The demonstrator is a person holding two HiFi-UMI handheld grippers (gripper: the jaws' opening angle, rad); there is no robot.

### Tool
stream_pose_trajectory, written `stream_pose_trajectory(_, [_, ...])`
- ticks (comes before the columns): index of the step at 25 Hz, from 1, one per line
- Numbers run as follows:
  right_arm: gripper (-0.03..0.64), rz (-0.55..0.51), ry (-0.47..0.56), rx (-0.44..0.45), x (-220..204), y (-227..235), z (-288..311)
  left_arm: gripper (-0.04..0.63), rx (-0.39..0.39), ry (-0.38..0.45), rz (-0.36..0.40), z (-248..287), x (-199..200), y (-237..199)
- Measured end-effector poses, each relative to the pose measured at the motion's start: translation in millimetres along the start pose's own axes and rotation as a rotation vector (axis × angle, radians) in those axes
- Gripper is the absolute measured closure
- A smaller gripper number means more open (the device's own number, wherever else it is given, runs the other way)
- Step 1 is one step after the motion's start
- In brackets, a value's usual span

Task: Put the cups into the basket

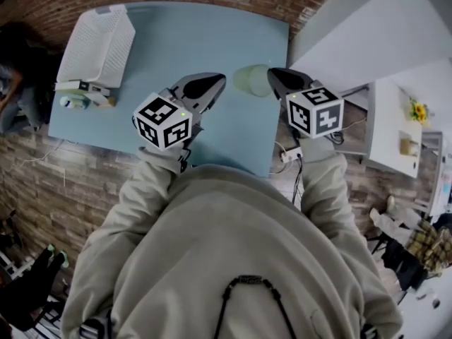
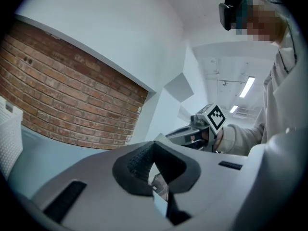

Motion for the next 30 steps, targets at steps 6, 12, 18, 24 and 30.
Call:
stream_pose_trajectory(6, [0.592, -0.056, 0.002, 0.101, 10.7, -27.4, 21.7, 0.598, 0.174, 0.026, 0.006, -59.6, 6.8, -15.9])
stream_pose_trajectory(12, [0.592, -0.191, -0.037, 0.324, 28.1, -112.5, 89.5, 0.598, 0.396, 0.059, -0.055, -148.4, -11.7, -16.1])
stream_pose_trajectory(18, [0.592, -0.265, -0.08, 0.56, 33.4, -216.0, 158.5, 0.598, 0.567, 0.039, -0.031, -243.3, -18.3, -10.2])
stream_pose_trajectory(24, [0.592, -0.349, -0.115, 0.662, 29.3, -295.6, 182.4, 0.598, 0.728, 0.121, -0.059, -334.7, -18.8, 3.5])
stream_pose_trajectory(30, [0.592, -0.387, -0.149, 0.673, 15.7, -340.6, 196.6, 0.598, 0.773, 0.112, -0.079, -383.9, -40.5, 12.1])
Point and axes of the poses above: the fingertips, and each gripper's own axes: z forward along the fingers, y to its right, x out of its top, the point moved 9 cm from there along -z, backward along the fingers, and after that the axes turned 7 degrees about z, right-handed, at the moved point
